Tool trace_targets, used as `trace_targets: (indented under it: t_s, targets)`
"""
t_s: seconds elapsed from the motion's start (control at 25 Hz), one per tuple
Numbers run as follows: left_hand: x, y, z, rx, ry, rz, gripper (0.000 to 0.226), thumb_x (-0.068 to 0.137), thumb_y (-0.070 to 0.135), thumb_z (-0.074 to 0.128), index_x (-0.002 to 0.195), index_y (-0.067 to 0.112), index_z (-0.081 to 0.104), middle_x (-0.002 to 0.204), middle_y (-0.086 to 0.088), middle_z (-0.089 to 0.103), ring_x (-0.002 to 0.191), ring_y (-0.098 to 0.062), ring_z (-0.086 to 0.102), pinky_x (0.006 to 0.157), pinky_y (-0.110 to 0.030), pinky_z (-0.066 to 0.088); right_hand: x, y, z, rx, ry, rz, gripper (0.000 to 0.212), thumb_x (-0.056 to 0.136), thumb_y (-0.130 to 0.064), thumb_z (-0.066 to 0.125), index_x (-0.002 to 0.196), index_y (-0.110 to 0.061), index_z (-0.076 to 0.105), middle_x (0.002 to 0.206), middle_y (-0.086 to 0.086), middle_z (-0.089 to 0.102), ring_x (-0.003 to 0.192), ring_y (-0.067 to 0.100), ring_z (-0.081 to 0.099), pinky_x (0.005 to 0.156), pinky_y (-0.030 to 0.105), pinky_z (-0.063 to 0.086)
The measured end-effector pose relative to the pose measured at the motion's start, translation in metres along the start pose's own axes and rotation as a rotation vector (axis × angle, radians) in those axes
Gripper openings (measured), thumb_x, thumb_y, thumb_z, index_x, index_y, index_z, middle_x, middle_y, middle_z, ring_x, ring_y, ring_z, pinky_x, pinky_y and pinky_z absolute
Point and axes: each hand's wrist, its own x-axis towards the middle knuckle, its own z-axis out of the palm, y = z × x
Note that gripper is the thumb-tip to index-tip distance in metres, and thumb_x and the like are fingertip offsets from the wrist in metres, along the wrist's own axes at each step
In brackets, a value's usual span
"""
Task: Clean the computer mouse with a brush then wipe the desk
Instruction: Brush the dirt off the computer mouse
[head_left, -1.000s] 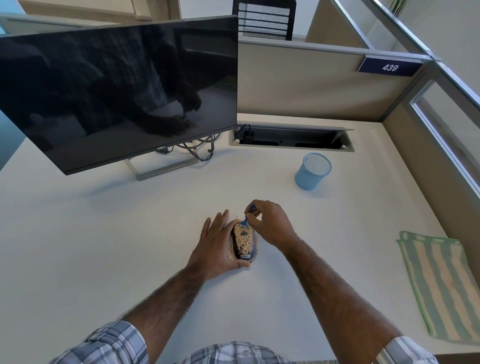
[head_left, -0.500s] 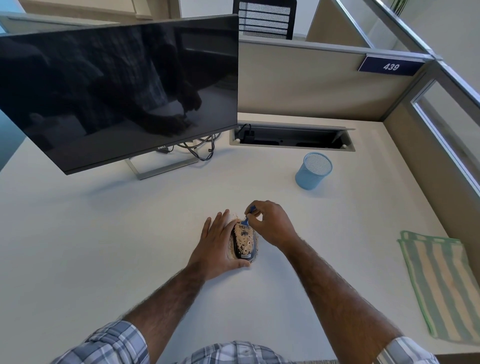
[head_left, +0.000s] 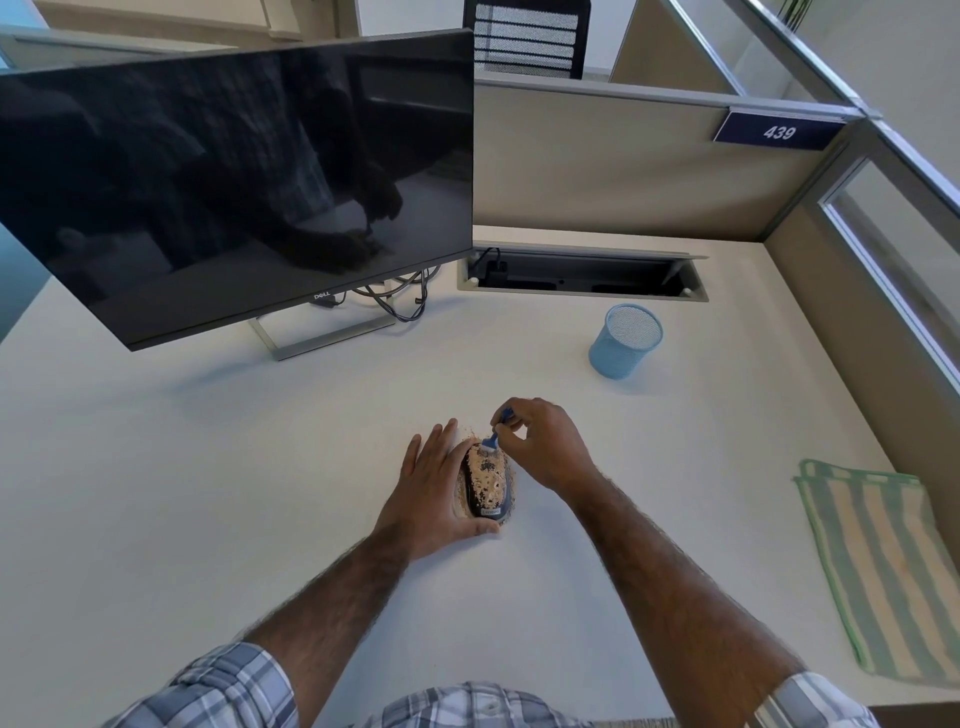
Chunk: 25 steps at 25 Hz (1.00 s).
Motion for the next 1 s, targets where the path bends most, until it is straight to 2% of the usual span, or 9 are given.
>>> trace_targets:
  t_s: [0.24, 0.4, 0.76, 1.0]
  targets:
    - [-0.0003, 0.0002, -0.0003, 0.005, 0.002, -0.001, 0.127, 0.064, 0.094, 0.057, 0.16, 0.022, 0.016, 0.172, -0.001, -0.006, 0.158, -0.016, -0.014, 0.126, -0.039, -0.014, 0.0001, 0.0019, 0.0, -0.008, 0.003, 0.023, 0.012, 0.092, -0.021, 0.062, 0.098, -0.023, 0.072, 0.09, -0.007, 0.072, 0.085, 0.008, 0.06, 0.075, 0.032, 0.053]
    - [0.0001, -0.0001, 0.0004, 0.008, 0.0, -0.002, 0.127, 0.064, 0.095, 0.055, 0.16, 0.021, 0.016, 0.172, -0.002, -0.006, 0.158, -0.017, -0.013, 0.126, -0.04, -0.012, 0.0012, 0.0019, 0.0013, 0.02, -0.005, 0.068, 0.011, 0.09, -0.019, 0.061, 0.094, -0.02, 0.07, 0.087, -0.004, 0.072, 0.081, 0.014, 0.065, 0.073, 0.038, 0.057]
    - [0.0002, -0.0013, 0.0012, -0.006, 0.016, 0.003, 0.126, 0.064, 0.095, 0.055, 0.159, 0.023, 0.016, 0.172, -0.002, -0.004, 0.158, -0.017, -0.012, 0.126, -0.039, -0.014, 0.0056, 0.0021, 0.0026, -0.011, -0.025, 0.05, 0.012, 0.092, -0.02, 0.06, 0.097, -0.022, 0.071, 0.091, -0.005, 0.072, 0.085, 0.012, 0.065, 0.075, 0.034, 0.055]
    - [-0.0002, -0.0014, 0.001, -0.008, 0.01, 0.002, 0.126, 0.065, 0.096, 0.054, 0.16, 0.023, 0.014, 0.172, -0.001, -0.006, 0.158, -0.016, -0.014, 0.127, -0.042, -0.01, 0.0085, -0.0014, 0.0055, -0.032, -0.058, 0.021, 0.013, 0.093, -0.021, 0.06, 0.101, -0.02, 0.071, 0.093, -0.003, 0.072, 0.088, 0.014, 0.064, 0.079, 0.041, 0.057]
